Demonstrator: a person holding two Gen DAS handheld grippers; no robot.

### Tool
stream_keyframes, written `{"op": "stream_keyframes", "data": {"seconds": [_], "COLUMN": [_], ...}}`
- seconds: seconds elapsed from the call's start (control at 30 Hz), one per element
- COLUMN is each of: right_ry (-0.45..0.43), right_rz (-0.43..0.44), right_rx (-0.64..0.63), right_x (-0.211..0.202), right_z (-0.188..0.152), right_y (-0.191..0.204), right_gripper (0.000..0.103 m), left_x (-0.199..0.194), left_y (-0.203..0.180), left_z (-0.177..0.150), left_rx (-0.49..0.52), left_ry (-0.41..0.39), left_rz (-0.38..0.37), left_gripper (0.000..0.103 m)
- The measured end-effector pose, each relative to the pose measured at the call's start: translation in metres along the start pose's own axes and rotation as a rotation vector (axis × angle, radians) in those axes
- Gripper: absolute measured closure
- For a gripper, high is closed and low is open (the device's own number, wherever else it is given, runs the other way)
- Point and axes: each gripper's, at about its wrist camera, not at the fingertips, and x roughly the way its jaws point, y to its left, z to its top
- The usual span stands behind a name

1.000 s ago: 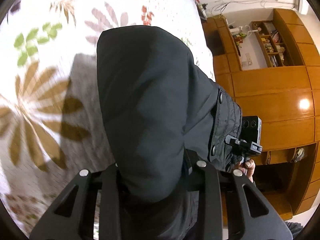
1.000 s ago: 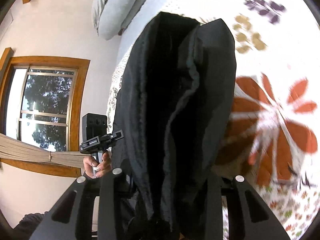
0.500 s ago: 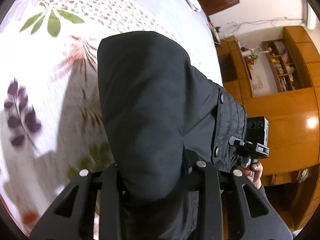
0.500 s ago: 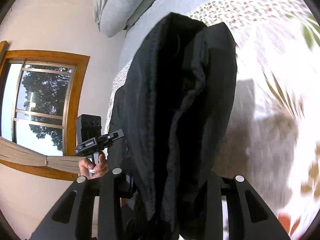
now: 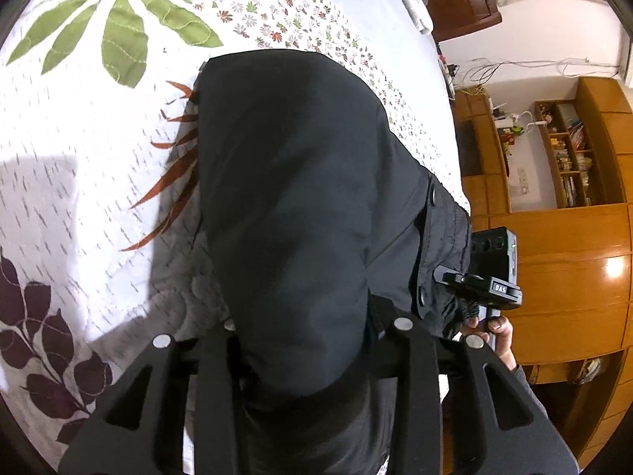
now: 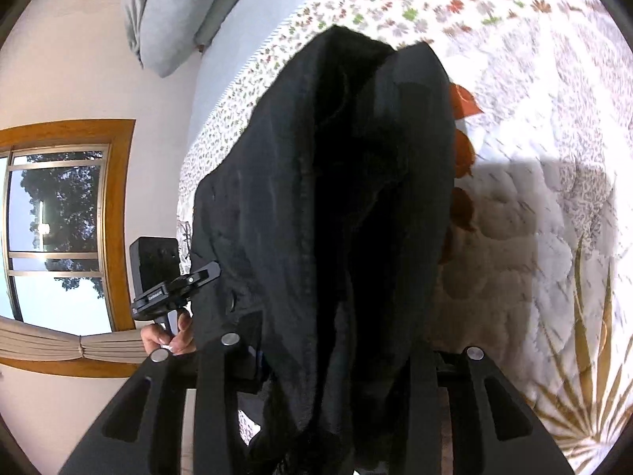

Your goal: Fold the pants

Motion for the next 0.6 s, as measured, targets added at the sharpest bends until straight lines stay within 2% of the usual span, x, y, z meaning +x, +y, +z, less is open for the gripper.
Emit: {"op": "stream_keyframes", "data": {"seconds": [0.03,0.1,0.13,0.2,0.3,0.4,0.47,0.5,0.6], "right_ry": [-0.001,-0.003,-0.009,-0.034,-0.1,-0.157,-0.164,-0.163,-0.161], "right_rz": [0.001,-0.015,-0.028,-0.047,-0.077,-0.143,-0.138,-0.137,-0.235], "right_rx": [0.003,0.018,0.015,0.009,0.0,-0.055,-0.068,-0.071,-0.071], "right_x": [-0.001,-0.006,-0.004,-0.009,-0.038,-0.062,-0.064,-0.064,-0.05], "right_z": [-0.004,-0.008,-0.005,-0.016,-0.032,-0.056,-0.062,-0.067,-0.072], "right_y": [0.002,-0.003,0.012,0.017,0.016,0.022,0.029,0.029,0.033], "right_gripper": [0.063,0.053,0.051,0.044,0.044,0.043,0.043,0.043,0.043], "left_x": [-0.001,-0.005,-0.004,-0.012,-0.032,-0.049,-0.057,-0.058,-0.05], "left_y": [0.001,-0.003,-0.011,-0.014,-0.029,-0.039,-0.039,-0.04,-0.036], "left_z": [-0.001,-0.003,-0.002,-0.006,-0.019,-0.035,-0.045,-0.047,-0.05], "left_rx": [-0.003,0.002,0.004,0.013,0.067,0.12,0.125,0.125,0.121], "left_ry": [-0.005,-0.022,-0.028,-0.049,-0.117,-0.172,-0.204,-0.205,-0.177], "left_rz": [-0.001,0.005,0.008,0.034,0.126,0.179,0.192,0.198,0.246], "left_gripper": [0.068,0.066,0.065,0.06,0.054,0.054,0.053,0.053,0.052]}}
